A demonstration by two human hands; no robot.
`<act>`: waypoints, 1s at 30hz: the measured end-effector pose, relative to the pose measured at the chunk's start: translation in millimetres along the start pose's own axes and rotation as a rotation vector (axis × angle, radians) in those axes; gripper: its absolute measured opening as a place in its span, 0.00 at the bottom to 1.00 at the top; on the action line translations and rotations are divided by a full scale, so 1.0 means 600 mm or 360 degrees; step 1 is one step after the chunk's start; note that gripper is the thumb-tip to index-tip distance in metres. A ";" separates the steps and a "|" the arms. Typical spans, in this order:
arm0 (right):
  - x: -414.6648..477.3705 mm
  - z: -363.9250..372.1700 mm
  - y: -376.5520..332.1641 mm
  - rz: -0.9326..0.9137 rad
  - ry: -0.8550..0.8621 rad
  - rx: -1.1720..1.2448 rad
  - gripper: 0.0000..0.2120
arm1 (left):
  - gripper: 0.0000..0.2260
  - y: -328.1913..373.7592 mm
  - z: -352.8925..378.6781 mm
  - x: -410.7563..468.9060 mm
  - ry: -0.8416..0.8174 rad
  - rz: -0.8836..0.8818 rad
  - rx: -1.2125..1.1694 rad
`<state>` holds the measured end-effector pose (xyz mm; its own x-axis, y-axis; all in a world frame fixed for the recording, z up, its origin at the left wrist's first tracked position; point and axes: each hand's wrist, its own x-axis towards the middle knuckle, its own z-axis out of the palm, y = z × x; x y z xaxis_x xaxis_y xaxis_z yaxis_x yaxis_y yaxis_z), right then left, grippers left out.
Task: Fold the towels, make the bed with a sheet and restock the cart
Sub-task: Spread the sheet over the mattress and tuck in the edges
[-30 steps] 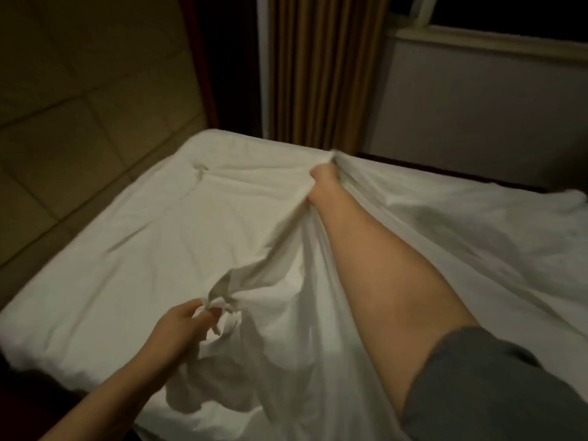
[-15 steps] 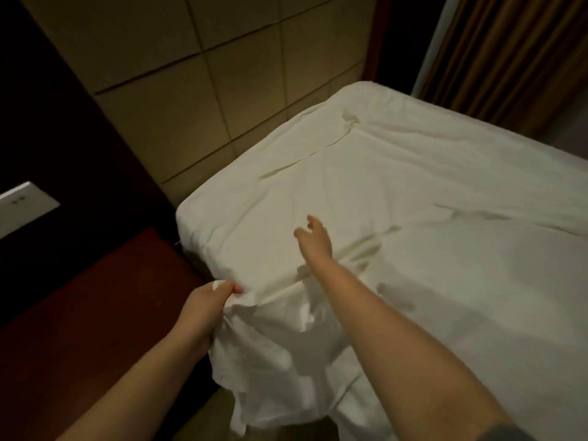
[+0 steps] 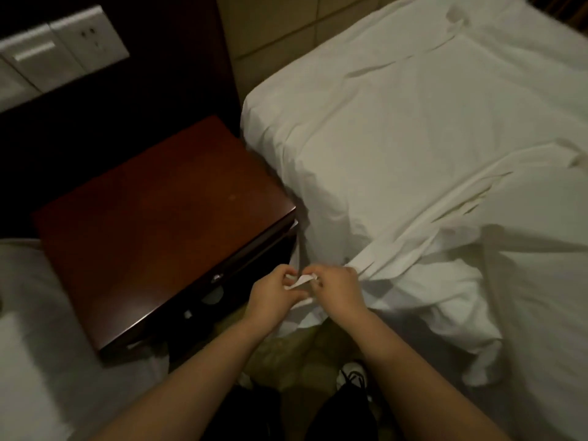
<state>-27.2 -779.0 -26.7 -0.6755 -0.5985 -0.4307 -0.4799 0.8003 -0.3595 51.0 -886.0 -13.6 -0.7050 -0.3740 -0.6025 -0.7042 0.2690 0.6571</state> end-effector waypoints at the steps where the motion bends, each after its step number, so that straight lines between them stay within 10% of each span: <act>1: 0.000 0.017 -0.001 -0.0009 0.0094 -0.0060 0.13 | 0.13 -0.026 -0.001 0.004 -0.0040 -0.0080 0.0093; 6: 0.003 0.107 0.002 -0.0312 0.0046 -0.0314 0.13 | 0.10 -0.144 0.032 0.020 -0.0101 -0.0236 0.0126; 12: 0.086 0.241 0.031 -0.0570 -0.0719 -0.0766 0.15 | 0.05 -0.268 0.125 0.096 0.0012 -0.0267 0.0000; 21: 0.269 0.419 0.220 -0.0529 -0.0246 -0.1017 0.13 | 0.07 -0.465 0.323 0.412 0.0212 -0.0288 -0.0163; 30: 0.341 0.456 0.312 -0.0796 0.0289 -0.1215 0.05 | 0.31 -0.614 0.445 0.630 0.0015 -0.0555 0.0067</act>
<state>-102.0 -761.6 -408.9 -0.3369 -0.9171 -0.2133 -0.9336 0.2961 0.2016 21.7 -889.5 -604.0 -0.4210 -0.4579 -0.7830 -0.9054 0.1600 0.3932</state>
